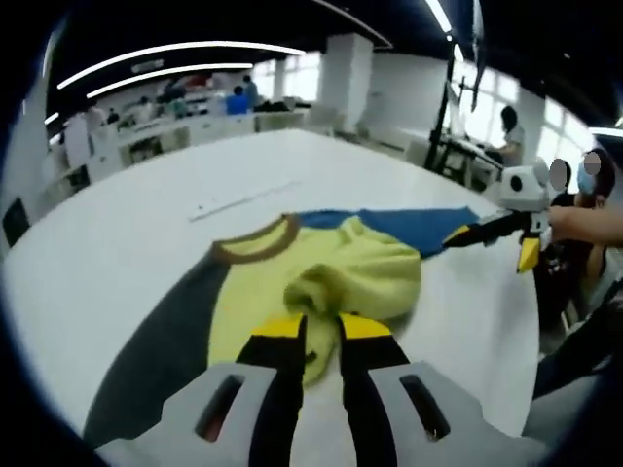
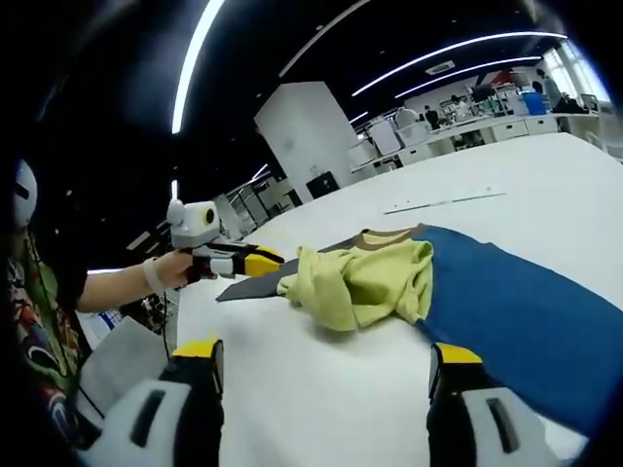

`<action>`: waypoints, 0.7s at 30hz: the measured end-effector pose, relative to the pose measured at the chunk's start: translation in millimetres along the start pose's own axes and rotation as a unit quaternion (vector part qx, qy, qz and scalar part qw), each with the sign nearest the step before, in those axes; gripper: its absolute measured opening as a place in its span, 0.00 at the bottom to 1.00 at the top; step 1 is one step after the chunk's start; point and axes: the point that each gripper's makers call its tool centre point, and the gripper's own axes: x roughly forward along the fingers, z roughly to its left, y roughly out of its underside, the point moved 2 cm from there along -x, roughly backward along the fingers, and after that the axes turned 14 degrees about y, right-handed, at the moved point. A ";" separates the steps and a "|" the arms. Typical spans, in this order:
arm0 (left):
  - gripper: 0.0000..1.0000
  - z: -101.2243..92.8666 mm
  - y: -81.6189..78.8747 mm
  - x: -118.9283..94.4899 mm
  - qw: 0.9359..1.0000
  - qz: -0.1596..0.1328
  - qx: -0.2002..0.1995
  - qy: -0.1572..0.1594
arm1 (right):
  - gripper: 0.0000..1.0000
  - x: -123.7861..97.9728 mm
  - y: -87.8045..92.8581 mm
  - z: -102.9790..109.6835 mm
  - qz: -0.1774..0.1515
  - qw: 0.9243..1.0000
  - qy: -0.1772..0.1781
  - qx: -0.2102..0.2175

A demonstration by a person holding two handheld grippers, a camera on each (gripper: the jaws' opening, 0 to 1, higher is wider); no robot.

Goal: Fold the garment on the visible template until the final outline fits inside the template.

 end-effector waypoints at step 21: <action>0.04 13.7 -1.6 34.2 0.999 -0.016 -0.024 -0.014 | 0.87 -6.2 7.2 0.5 0.007 1.000 0.003 -0.002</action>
